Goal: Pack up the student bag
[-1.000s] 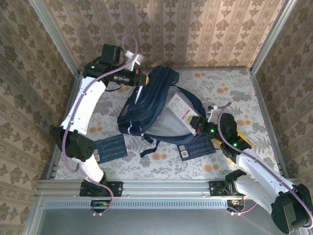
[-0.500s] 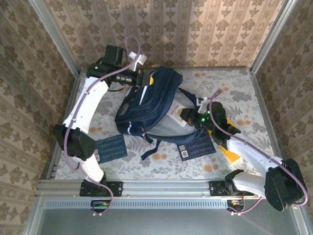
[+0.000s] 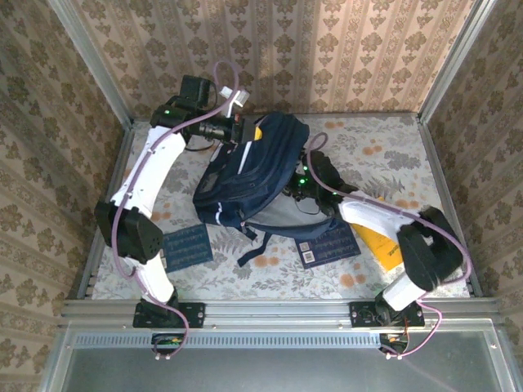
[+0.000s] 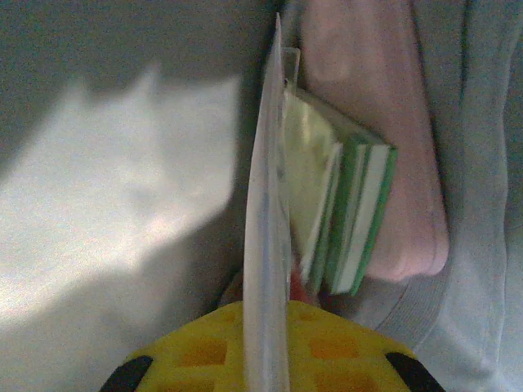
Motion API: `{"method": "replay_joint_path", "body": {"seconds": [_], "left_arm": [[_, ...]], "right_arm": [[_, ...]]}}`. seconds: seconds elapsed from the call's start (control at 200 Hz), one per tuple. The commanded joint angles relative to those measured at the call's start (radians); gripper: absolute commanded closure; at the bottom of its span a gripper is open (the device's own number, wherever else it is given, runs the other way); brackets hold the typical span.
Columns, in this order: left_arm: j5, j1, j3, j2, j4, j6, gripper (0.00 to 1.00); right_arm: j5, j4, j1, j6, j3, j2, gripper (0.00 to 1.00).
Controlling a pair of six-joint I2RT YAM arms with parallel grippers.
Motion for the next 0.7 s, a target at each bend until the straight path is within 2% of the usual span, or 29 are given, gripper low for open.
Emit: {"method": "replay_joint_path", "body": {"seconds": [0.0, 0.08, 0.14, 0.26, 0.43, 0.585, 0.695], "left_arm": [[0.133, -0.007, 0.064, -0.019, 0.151, -0.026, 1.00], [0.140, -0.005, 0.058, -0.018, 0.155, -0.027, 1.00], [0.141, 0.001, 0.051, -0.016, 0.165, -0.037, 1.00], [0.150, 0.025, 0.037, -0.007, 0.194, -0.074, 1.00], [0.112, 0.063, 0.004, -0.006, 0.214, -0.105, 1.00], [0.033, 0.092, -0.028, 0.008, 0.211, -0.103, 1.00], [-0.067, 0.112, -0.054, 0.021, 0.206, -0.102, 1.00]], "right_arm": [[0.095, 0.128, 0.023, 0.029, 0.090, 0.117, 0.92], [0.107, 0.152, 0.042, 0.027, 0.175, 0.218, 0.91], [0.103, 0.190, 0.058, -0.008, 0.230, 0.285, 0.84], [0.063, 0.150, 0.066, -0.088, 0.311, 0.341, 0.47], [0.103, 0.089, 0.059, -0.260, 0.210, 0.194, 0.18], [0.049, 0.038, 0.046, -0.385, 0.112, 0.043, 0.14], [0.122, -0.025, 0.041, -0.432, 0.030, -0.083, 0.17]]}}
